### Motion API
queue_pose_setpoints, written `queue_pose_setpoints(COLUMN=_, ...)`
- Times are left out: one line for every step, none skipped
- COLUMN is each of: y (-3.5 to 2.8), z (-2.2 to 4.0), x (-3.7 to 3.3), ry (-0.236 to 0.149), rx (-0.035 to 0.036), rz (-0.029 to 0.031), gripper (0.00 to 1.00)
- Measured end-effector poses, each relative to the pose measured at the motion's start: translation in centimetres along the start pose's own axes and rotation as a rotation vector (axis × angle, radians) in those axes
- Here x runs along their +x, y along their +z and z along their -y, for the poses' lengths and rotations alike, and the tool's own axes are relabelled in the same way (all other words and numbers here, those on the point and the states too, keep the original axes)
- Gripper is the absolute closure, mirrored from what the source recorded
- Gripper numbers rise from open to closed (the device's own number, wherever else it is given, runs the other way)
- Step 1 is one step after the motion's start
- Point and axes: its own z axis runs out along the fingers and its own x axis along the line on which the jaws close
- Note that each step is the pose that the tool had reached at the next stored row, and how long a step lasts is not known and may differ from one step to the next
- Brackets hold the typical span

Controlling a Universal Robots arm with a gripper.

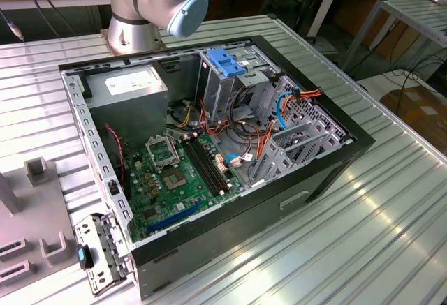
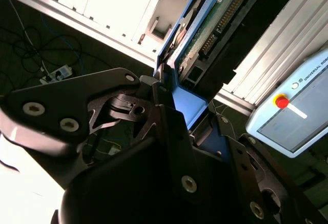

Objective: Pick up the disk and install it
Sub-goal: 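Pick up the disk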

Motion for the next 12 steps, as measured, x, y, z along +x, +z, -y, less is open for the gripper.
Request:
queue_pose_setpoints(y=0.01, z=0.08, x=0.0, ry=0.0, rx=0.0001, rz=0.0001, gripper=0.63)
queue_pose_setpoints(y=0.01, z=0.19, x=0.0, ry=0.0, rx=0.0, rz=0.0001, gripper=0.63)
queue_pose_setpoints(y=0.02, z=0.28, x=-0.01, ry=0.0, rx=0.0, rz=0.0001, gripper=0.63)
queue_pose_setpoints(y=0.02, z=0.36, x=-0.01, ry=0.0, rx=0.0001, rz=0.0001, gripper=0.63)
queue_pose_setpoints(y=0.03, z=0.43, x=-0.01, ry=0.0, rx=0.0001, rz=0.0001, gripper=0.63)
queue_pose_setpoints(y=0.03, z=0.5, x=-0.01, ry=0.0, rx=0.0, rz=0.0, gripper=0.63)
queue_pose_setpoints(y=0.03, z=0.57, x=-0.02, ry=0.0, rx=0.0, rz=0.0, gripper=0.63)
queue_pose_setpoints(y=0.03, z=0.63, x=-0.02, ry=0.0, rx=0.0, rz=0.0, gripper=0.63)
queue_pose_setpoints(y=0.04, z=0.69, x=-0.02, ry=0.0, rx=0.0001, rz=0.0001, gripper=0.63)
queue_pose_setpoints(y=0.04, z=0.76, x=-0.02, ry=0.0, rx=0.0, rz=0.0, gripper=0.63)
queue_pose_setpoints(y=0.05, z=0.83, x=-0.02, ry=0.0, rx=0.0001, rz=0.0001, gripper=0.63)
queue_pose_setpoints(y=0.05, z=0.89, x=-0.02, ry=0.0, rx=0.0, rz=0.0001, gripper=0.63)
